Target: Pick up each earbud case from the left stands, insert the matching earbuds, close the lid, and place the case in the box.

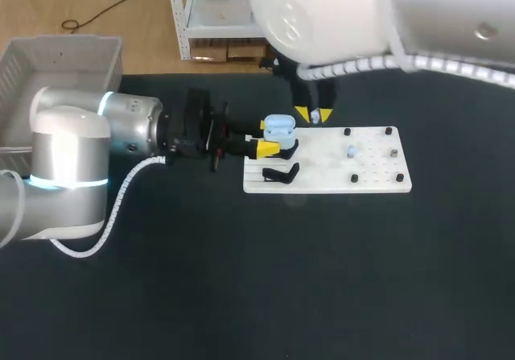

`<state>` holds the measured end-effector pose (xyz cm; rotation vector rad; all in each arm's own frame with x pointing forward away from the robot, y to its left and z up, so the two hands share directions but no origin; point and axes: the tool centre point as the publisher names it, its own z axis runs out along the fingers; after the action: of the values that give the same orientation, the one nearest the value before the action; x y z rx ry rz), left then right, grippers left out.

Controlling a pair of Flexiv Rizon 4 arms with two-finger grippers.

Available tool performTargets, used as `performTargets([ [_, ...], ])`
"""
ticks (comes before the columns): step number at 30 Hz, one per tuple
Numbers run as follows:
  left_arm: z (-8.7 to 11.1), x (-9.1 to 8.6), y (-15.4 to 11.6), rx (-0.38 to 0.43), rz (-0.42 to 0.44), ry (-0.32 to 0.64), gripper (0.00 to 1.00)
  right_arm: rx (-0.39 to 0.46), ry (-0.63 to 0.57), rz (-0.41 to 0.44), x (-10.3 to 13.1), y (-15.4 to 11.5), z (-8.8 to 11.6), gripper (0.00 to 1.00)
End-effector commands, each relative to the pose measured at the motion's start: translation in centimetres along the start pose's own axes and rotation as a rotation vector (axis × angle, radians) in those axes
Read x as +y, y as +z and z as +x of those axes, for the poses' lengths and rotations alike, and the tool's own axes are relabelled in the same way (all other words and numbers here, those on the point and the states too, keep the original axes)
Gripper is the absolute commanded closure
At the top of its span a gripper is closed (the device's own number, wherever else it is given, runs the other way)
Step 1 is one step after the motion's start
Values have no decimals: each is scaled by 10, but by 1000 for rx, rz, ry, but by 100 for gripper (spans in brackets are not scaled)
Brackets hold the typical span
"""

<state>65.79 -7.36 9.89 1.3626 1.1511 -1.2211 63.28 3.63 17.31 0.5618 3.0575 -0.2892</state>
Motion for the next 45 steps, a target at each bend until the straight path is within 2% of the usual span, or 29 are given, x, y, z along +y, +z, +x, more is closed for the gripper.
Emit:
performTargets([
  [1,1,-1,3,0,-8,4,100,21,-3,30,8,0,0,100],
  [9,2,-3,7,0,-7,9,100,51,-2,34,16,8,0,100],
  [26,3,-3,9,5,-6,8,100,41,-17,22,17,8,0,100],
  [32,3,-2,12,11,1,4,100,25,-11,40,26,7,7,100],
  [39,4,-1,13,14,-12,-8,100,4,41,84,34,9,9,100],
  [45,4,-1,13,16,-21,-12,100,11,122,89,33,13,8,100],
])
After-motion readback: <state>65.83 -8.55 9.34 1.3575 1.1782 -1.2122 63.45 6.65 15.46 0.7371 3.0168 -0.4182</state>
